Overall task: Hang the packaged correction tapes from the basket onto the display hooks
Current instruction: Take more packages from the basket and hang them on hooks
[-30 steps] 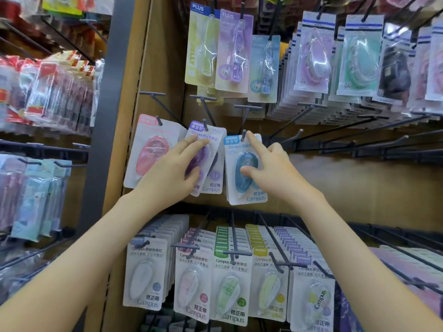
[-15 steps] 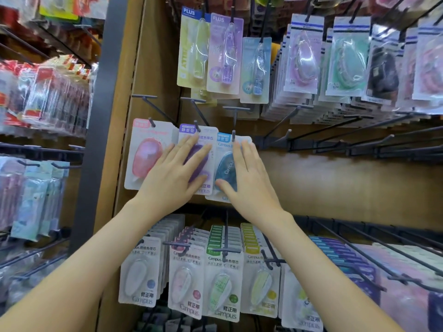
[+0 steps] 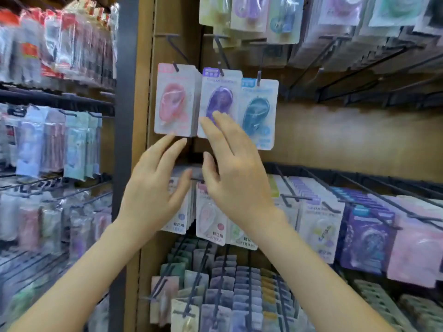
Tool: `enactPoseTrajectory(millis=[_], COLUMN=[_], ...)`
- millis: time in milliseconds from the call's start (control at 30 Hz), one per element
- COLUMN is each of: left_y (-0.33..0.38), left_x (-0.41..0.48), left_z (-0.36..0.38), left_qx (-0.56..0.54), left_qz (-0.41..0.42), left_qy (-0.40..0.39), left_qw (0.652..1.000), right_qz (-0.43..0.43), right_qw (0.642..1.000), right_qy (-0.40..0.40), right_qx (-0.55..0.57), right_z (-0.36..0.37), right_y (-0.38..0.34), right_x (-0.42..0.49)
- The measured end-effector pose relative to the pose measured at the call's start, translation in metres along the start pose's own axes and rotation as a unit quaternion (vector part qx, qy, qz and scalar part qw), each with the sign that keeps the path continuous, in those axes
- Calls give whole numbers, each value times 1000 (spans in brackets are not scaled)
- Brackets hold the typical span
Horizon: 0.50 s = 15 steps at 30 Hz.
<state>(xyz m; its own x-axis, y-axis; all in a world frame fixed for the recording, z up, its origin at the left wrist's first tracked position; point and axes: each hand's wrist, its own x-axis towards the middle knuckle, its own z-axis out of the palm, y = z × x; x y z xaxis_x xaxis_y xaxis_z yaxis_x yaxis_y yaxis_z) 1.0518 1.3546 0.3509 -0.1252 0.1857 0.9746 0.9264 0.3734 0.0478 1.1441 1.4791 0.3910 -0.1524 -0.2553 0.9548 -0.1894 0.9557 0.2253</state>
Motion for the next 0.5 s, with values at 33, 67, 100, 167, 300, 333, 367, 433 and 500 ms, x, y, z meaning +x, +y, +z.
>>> enactPoseTrajectory(millis=[33,67,100,167,300,333,367,433,500], left_y=[-5,-12,-22,-42,-81,-88,-93,-99,-97], left_x=[-29,-60,-92,-158,-278,-312,-347,-420,-488], left_z=[-10,-20,-30,-51,-98,-109,-118,-132,-141], left_qx=[-7,-17,-32,-60,-43,-27,-9,7,21], left_qz=[-25,-55,-92,-175,-335,-379,-421,-491,-558], left_qy=[-10,-29,-56,-118,-228,-254,-276,-312,-334], left_qw=[1000,998,994,976,913,889,864,813,759], right_qz=[-8,-9,-9,2,76,87,94,96,101], right_qw=[999,996,991,976,922,906,887,848,819], right_qy=[-19,-46,-77,-150,-305,-344,-383,-451,-489], right_qx=[35,73,108,158,225,233,241,262,281], right_z=[7,17,31,61,125,140,155,184,212], right_y=[-21,-42,-61,-99,-169,-188,-207,-244,-280], right_x=[-15,-31,-49,-89,-177,-204,-233,-291,-351])
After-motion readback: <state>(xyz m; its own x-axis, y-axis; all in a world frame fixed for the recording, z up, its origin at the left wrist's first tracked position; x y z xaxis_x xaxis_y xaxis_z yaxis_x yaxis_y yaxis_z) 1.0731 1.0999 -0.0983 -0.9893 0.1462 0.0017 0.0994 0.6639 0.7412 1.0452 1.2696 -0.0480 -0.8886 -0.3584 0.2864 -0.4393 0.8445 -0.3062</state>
